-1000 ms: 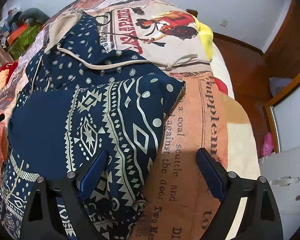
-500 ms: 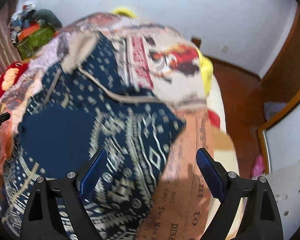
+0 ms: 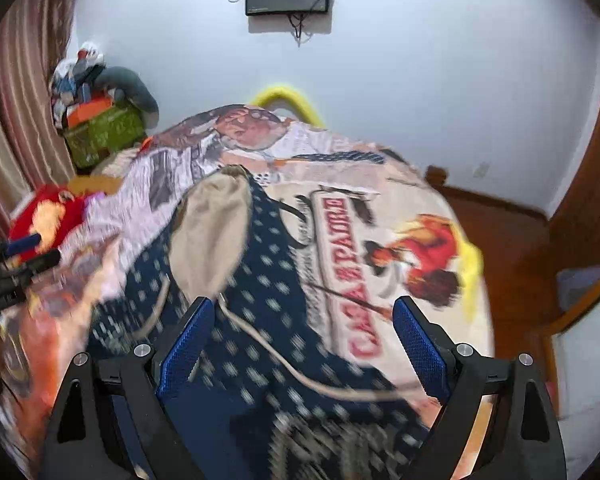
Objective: Fold large clothes
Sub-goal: 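Grasp the beige hood with the left tool and fold it toward the hem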
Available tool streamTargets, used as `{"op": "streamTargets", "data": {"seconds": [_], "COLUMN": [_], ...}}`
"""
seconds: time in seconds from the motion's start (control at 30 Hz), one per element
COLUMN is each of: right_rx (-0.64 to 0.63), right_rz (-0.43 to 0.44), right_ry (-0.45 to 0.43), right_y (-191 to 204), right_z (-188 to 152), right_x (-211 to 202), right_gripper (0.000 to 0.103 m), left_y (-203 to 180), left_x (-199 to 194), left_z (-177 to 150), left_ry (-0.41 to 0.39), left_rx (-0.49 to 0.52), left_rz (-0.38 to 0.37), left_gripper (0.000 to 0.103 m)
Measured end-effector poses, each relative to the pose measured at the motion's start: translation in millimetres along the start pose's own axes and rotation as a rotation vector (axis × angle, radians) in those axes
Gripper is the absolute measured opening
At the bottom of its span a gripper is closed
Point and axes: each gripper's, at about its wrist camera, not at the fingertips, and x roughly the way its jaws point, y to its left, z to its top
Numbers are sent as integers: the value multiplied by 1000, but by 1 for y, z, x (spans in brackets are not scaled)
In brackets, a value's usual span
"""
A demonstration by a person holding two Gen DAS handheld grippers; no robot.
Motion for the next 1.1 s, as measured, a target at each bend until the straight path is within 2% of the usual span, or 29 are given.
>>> {"op": "streamTargets", "data": {"seconds": [0.1, 0.3, 0.37, 0.5, 0.53, 0.57, 0.6, 0.63, 0.67, 0.7, 0.73, 0.8, 0.9, 1.1], "right_rx": [38, 72, 124, 220, 231, 233, 233, 231, 229, 224, 218, 195, 181, 69], "right_rz": [35, 37, 72, 135, 128, 130, 137, 156, 168, 179, 185, 199, 235, 255], "right_ry": [46, 158, 181, 223, 210, 194, 185, 176, 172, 170, 171, 172, 164, 119], "right_y": [1, 0, -6, -11, -11, -9, -7, -4, -2, 1, 4, 8, 11, 23], "right_z": [11, 18, 18, 15, 15, 14, 15, 15, 17, 17, 16, 16, 13, -5], "right_x": [41, 125, 146, 180, 184, 184, 184, 184, 184, 183, 181, 176, 156, 93], "right_gripper": [90, 90, 90, 80, 80, 79, 72, 62, 56, 44, 33, 19, 13, 12], "left_y": [4, 17, 20, 21, 20, 17, 14, 11, 8, 3, -2, -12, -24, -48], "left_x": [40, 117, 138, 163, 166, 169, 173, 177, 176, 173, 170, 158, 124, 48], "left_z": [8, 9, 9, 13, 13, 14, 14, 13, 13, 12, 14, 16, 21, 9], "left_ry": [61, 176, 199, 226, 222, 223, 238, 257, 254, 243, 238, 226, 183, 121], "left_rx": [-35, -149, -188, -289, -298, -303, -308, -314, -314, -295, -267, -201, -136, 8], "left_rz": [-15, -31, -59, -152, -158, -167, -185, -200, -192, -184, -182, -173, -210, -248], "left_gripper": [74, 74, 74, 73, 71, 61, 46, 42, 37, 25, 19, 13, 11, 11]}}
